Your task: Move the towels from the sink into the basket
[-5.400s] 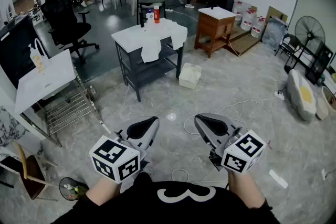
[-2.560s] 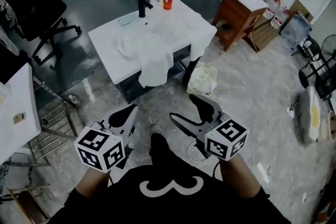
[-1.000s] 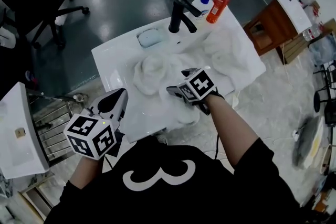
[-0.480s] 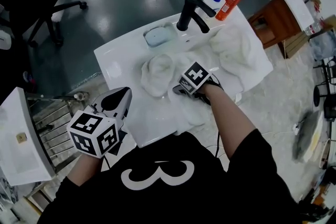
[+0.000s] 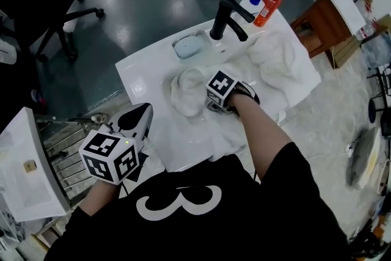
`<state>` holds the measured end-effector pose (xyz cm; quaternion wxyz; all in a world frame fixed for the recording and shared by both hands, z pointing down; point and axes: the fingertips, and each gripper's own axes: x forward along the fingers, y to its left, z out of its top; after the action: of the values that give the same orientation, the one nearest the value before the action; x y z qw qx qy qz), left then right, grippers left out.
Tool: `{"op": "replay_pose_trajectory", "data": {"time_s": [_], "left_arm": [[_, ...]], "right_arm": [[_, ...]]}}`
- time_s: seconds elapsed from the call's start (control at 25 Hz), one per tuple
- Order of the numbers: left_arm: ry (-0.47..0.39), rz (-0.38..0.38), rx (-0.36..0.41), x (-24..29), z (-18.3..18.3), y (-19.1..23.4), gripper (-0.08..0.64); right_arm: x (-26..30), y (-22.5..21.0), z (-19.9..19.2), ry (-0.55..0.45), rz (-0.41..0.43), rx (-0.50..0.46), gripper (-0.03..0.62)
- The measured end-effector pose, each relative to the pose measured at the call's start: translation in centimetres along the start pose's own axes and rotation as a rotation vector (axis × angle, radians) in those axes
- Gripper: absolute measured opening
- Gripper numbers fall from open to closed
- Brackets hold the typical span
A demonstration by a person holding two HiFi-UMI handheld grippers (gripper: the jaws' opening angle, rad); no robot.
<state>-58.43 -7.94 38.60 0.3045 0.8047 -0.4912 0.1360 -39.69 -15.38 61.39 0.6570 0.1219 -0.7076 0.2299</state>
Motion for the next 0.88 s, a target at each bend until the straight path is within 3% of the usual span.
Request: {"op": "replay_pose_trajectory", "data": {"time_s": [0.08,0.24,0.32,0.68,0.88], "left_arm": [[0.002,-0.003,0.0,0.0,-0.1,0.1,0.006],[0.005,-0.009,0.003,-0.2,-0.2,0.3,0.006],[0.005,-0.013,0.002,-0.4,-0.2,0.3,0.006],[-0.021,-0.056,0.013,-0.8,0.4,-0.5,0.006],[-0.039,-0.096,0.017,-1.1,0.5,-1.6,0.006]], "right_arm": [[0.2,-0.6,-0.1,0.022,-0.045,-0.025,0.391],[-0.3,-1.5,-0.2,0.039,-0.097,-0.065,0.19],[-0.6,-1.4,-0.3,0.033,-0.082,-0.054,0.148],[-4.5,-0.1,0.4,-0.124,-0.083,0.022,0.11],[-8.8,1.7,0.9,-0.294,-0.087,0.073,0.109]]}}
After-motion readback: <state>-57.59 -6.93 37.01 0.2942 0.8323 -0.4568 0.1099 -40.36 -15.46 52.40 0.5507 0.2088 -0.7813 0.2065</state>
